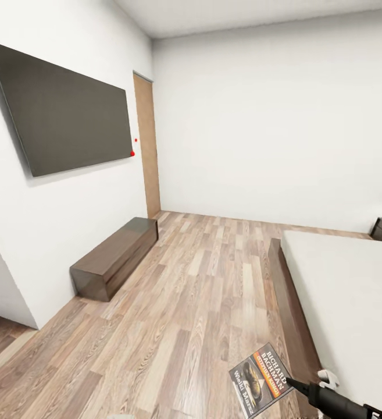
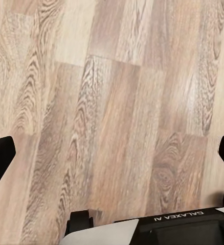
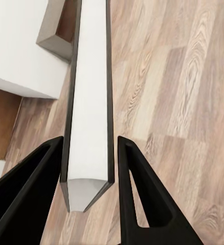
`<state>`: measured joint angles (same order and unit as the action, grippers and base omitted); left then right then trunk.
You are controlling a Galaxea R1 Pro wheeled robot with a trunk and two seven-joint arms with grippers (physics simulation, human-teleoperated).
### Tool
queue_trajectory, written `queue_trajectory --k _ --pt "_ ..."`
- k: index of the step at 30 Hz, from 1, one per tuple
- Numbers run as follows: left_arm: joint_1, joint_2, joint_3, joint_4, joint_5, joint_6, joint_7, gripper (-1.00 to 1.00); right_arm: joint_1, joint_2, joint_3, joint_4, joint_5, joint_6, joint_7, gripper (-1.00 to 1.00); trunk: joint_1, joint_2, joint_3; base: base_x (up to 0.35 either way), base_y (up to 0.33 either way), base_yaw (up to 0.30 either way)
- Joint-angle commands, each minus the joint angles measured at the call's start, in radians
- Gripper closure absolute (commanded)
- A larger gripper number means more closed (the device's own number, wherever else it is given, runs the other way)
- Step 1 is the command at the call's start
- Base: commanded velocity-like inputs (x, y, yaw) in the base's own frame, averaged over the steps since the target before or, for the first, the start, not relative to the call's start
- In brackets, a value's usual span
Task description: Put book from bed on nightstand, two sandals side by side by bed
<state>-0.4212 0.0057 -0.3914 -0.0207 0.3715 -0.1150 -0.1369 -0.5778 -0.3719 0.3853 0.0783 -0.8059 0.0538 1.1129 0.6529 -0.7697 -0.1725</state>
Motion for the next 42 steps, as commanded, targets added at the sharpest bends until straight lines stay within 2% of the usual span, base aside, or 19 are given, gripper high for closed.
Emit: queue_trajectory --k 1,13,34,42 --pt "-0.001 0.0 -0.008 0.001 0.01 -0.003 -0.004 -1.0 -0.002 0.001 0.003 0.003 -0.01 0.006 0.005 1.0 0.0 -0.001 -0.002 0.0 0.0 -0.3" --pt "-0.001 0.001 -0.007 0.001 0.01 -0.003 -0.004 -1.0 -0.002 0.001 0.003 0.003 -0.01 0.006 0.005 1.0 0.0 -0.001 -0.002 0.132 0.143 -0.3" --pt "-0.001 0.0 -0.007 0.001 0.01 -0.003 -0.004 -1.0 -0.002 0.001 0.003 0.003 -0.01 0.006 0.005 1.0 0.0 -0.001 -0.002 0.003 0.007 -0.299" --pt "-0.001 0.0 -0.007 0.001 0.01 -0.003 -0.004 -1.0 -0.002 0.001 0.003 0.003 -0.01 0.006 0.005 1.0 0.0 -0.001 -0.002 0.0 0.0 -0.072"
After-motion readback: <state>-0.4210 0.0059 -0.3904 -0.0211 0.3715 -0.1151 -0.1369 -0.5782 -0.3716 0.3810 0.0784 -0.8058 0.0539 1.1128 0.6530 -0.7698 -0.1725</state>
